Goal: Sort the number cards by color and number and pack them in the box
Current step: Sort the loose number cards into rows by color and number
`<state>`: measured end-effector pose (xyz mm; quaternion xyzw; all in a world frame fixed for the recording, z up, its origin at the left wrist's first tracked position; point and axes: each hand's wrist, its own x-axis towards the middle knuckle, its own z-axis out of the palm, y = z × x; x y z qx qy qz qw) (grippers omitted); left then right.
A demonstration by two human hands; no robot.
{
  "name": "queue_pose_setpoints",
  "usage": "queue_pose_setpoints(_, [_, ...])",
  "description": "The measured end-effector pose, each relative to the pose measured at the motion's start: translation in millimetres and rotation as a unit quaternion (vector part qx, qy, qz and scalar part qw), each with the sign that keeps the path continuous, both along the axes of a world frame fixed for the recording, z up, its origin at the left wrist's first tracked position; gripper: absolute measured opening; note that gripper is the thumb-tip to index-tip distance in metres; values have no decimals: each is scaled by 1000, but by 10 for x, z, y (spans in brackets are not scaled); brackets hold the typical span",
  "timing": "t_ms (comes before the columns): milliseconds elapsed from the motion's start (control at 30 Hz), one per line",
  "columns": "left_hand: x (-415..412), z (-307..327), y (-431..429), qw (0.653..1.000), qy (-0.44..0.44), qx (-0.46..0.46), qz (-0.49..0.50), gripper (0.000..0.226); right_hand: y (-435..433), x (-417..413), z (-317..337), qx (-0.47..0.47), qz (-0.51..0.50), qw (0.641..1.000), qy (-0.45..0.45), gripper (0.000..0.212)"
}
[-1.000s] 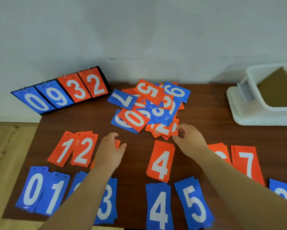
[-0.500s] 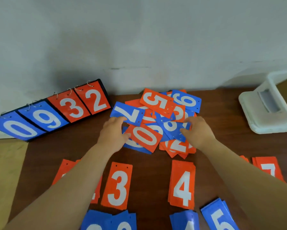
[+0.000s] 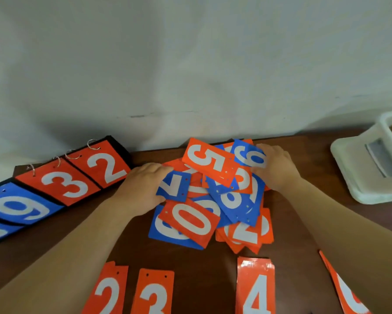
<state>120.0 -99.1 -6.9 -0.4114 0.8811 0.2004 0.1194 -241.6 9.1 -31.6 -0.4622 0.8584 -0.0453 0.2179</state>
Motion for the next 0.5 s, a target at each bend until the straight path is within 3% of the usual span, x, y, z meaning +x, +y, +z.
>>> queue_pose_setpoints(200, [-141,22,14,999,-36,-6,10,104,-119,-85,98,33,-65,997,-9,98])
queue_pose_setpoints(300, [-179,58,84,999,-27,-15,33,102,-63,-39,120,-6,-150,988,-46,105])
queue_pose_setpoints(400, [-165,91,218,997,0,-15,73,95,118,41,128,-52,-207,973,-85,99])
queue_pose_setpoints(500, [-112,96,366,990,35,-32,136,83,368,80,124,-94,-253,957,-103,79])
